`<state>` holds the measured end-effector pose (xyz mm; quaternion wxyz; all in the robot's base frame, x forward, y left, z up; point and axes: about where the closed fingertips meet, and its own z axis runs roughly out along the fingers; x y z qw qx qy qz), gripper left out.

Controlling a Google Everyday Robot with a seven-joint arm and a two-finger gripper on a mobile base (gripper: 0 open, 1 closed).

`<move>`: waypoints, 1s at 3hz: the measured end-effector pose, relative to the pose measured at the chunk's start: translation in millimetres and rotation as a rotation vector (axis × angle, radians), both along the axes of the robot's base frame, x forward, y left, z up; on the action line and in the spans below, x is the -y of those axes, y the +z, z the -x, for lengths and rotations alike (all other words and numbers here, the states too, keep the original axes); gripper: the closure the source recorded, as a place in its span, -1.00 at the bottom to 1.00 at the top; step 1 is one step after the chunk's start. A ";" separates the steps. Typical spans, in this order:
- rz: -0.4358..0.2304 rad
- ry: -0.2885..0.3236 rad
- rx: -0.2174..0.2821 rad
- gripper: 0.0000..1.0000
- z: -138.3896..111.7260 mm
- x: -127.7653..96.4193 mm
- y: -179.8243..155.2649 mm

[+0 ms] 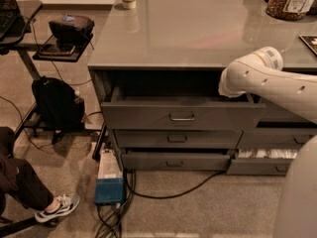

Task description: Open top drawer

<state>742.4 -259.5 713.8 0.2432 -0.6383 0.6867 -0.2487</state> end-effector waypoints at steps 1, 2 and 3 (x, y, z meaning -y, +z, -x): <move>-0.003 -0.002 -0.001 1.00 0.9 4.1 -3.5; -0.017 0.009 0.053 1.00 -6.9 7.3 -14.9; -0.047 0.040 0.131 1.00 -21.9 6.6 -33.7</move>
Offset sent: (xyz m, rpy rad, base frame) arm 0.0230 -0.0153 -0.0408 0.0493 -0.1996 0.0360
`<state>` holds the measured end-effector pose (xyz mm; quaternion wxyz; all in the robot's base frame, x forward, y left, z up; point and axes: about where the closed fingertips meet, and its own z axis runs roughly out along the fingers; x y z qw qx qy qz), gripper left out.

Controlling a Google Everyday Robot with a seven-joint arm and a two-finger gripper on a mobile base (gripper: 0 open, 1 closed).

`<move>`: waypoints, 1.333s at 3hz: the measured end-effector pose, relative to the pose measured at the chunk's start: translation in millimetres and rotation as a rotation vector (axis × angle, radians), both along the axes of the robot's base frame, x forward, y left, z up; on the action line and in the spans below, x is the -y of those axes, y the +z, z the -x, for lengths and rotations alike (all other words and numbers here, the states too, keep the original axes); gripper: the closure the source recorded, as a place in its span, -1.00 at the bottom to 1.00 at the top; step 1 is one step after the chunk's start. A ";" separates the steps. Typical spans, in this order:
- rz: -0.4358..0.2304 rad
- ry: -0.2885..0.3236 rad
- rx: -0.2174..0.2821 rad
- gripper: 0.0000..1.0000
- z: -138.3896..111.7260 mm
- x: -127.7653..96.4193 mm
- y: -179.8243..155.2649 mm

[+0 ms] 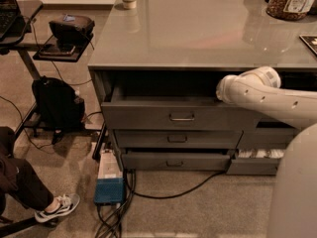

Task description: Open top drawer

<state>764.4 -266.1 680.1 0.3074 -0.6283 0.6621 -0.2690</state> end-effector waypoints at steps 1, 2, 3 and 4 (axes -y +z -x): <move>-0.033 0.026 0.056 1.00 -12.4 -3.7 -15.5; -0.014 0.046 0.058 0.61 -18.2 -9.9 -20.3; -0.014 0.046 0.058 0.15 -18.2 -9.9 -20.4; -0.014 0.046 0.058 -0.32 -18.2 -9.9 -20.4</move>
Offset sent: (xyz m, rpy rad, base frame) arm 0.0221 0.0162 -0.0284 -0.0194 -0.0484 0.0603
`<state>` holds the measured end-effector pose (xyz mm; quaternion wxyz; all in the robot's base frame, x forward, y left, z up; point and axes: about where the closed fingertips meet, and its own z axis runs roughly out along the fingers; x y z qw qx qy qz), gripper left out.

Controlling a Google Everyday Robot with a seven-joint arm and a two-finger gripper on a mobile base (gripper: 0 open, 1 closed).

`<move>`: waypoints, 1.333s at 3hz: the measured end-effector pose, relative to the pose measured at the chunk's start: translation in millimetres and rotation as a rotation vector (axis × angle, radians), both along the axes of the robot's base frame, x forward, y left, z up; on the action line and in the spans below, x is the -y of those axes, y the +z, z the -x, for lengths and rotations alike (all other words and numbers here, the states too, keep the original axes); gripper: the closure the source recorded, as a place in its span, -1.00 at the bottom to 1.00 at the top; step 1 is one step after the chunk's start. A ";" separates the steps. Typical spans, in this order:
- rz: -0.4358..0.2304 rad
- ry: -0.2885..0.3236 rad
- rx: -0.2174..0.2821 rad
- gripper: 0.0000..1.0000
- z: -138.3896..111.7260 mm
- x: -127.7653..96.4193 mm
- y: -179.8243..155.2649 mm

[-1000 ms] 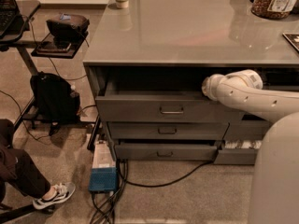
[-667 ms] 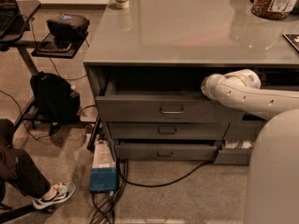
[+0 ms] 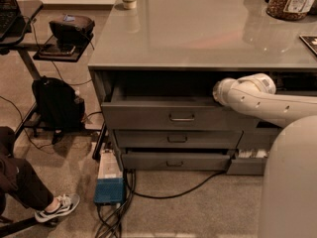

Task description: Open top drawer

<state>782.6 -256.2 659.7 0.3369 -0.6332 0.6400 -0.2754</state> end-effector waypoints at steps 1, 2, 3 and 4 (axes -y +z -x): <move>0.000 0.000 0.000 -0.76 0.0 0.0 0.0; 0.000 0.000 0.000 -1.00 0.0 0.0 -0.1; 0.002 -0.001 -0.007 -1.00 2.4 -0.5 -0.2; 0.022 -0.011 -0.075 -1.00 28.4 -2.6 3.9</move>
Offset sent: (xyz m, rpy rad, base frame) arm 0.0000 0.0000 0.0000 0.0000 0.0000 0.0000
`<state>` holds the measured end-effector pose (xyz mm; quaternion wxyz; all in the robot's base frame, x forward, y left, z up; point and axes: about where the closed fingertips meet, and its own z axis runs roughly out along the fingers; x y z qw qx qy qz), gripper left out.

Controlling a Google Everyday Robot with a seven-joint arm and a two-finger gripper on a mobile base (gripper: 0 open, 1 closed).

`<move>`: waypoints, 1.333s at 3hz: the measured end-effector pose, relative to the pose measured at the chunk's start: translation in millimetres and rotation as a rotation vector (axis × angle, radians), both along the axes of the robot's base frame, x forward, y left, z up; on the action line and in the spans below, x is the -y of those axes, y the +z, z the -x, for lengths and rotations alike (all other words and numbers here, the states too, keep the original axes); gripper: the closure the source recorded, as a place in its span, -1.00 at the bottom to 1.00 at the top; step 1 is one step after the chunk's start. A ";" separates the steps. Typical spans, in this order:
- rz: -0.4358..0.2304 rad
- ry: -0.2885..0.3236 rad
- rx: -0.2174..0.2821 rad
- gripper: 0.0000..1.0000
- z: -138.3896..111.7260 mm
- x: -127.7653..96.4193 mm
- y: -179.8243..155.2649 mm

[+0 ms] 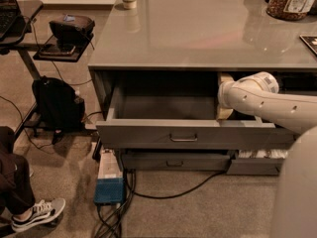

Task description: Open top drawer

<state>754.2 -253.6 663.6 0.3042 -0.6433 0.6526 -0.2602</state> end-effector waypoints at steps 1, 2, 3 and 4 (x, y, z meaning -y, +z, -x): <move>0.004 -0.019 -0.108 -1.00 41.5 -7.2 10.3; -0.002 -0.051 -0.221 -1.00 74.6 -6.6 15.4; -0.018 -0.077 -0.309 -1.00 97.5 -3.6 15.6; -0.054 -0.101 -0.379 -1.00 116.4 1.4 9.3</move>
Offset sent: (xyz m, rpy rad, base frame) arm -0.1158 0.0046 0.0283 0.0110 0.3557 -0.0930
